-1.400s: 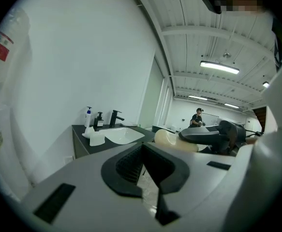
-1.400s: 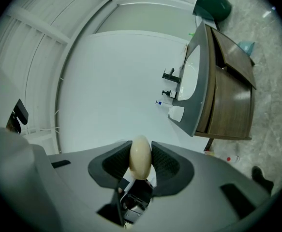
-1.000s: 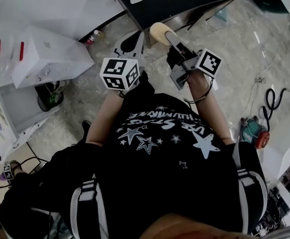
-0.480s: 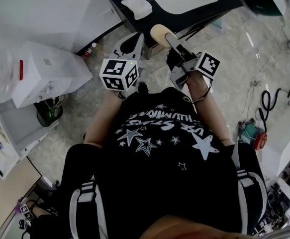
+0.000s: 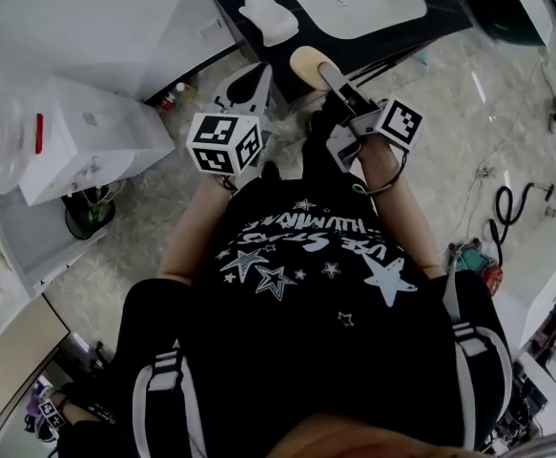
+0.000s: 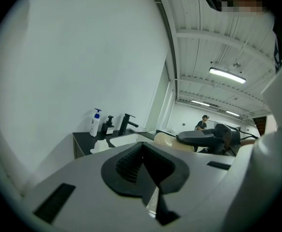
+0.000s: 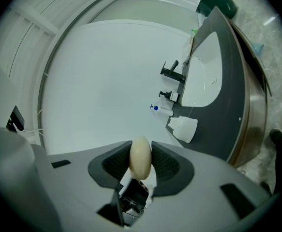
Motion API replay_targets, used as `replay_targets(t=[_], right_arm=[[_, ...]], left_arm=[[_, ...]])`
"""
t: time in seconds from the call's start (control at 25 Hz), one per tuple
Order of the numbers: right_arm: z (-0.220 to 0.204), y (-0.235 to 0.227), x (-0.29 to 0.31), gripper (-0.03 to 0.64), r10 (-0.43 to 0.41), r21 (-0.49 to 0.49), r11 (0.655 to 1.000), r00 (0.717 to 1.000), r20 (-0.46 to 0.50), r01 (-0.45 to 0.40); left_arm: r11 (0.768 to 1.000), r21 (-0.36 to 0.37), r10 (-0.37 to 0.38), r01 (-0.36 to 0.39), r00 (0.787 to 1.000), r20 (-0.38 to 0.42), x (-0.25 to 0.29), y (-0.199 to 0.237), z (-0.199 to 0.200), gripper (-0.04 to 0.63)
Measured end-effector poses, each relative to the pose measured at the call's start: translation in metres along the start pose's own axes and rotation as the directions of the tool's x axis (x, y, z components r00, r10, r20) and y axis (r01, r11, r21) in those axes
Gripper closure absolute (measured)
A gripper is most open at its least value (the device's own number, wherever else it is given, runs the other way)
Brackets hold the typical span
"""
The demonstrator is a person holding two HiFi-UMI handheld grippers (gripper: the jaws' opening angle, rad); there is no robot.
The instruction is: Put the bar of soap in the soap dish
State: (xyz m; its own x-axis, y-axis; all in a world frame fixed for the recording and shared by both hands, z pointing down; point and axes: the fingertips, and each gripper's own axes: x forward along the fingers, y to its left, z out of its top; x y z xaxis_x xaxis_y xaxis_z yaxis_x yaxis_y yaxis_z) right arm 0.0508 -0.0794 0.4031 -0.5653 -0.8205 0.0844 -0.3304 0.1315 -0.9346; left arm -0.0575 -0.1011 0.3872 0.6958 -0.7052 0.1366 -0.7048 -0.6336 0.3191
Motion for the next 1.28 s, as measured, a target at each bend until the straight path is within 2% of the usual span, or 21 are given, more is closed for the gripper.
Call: replay_targets(t=[0.24, 0.76, 0.96, 1.12, 1.28], right_arm=[[0.025, -0.01, 0.02, 0.486, 0.039, 0.019, 0.999, 0.999, -0.027, -0.038], [0.084, -0.041, 0.089, 0.486, 0.054, 0.014, 0.999, 0.983, -0.176, -0.052], [0.108, -0.065, 0.119, 0.486, 0.003, -0.039, 0.999, 0.967, -0.254, -0.014], [0.105, -0.07, 0.124, 0.486, -0.017, -0.08, 0.997, 0.953, -0.301, -0.008], [0.101, -0.077, 0.143, 0.486, -0.058, -0.199, 0.98, 0.918, -0.393, -0.024]], left_arm=[[0.998, 0.016, 0.059, -0.059, 0.998, 0.011, 0.017, 0.012, 0.009, 0.584], [0.979, -0.015, 0.204, -0.204, 0.979, 0.003, 0.08, 0.049, 0.017, 0.584], [0.965, -0.028, 0.261, -0.261, 0.965, -0.007, 0.113, 0.07, 0.014, 0.584], [0.953, -0.038, 0.3, -0.3, 0.954, -0.002, 0.111, 0.075, 0.007, 0.584], [0.933, -0.05, 0.356, -0.357, 0.934, -0.029, 0.117, 0.093, 0.0, 0.584]])
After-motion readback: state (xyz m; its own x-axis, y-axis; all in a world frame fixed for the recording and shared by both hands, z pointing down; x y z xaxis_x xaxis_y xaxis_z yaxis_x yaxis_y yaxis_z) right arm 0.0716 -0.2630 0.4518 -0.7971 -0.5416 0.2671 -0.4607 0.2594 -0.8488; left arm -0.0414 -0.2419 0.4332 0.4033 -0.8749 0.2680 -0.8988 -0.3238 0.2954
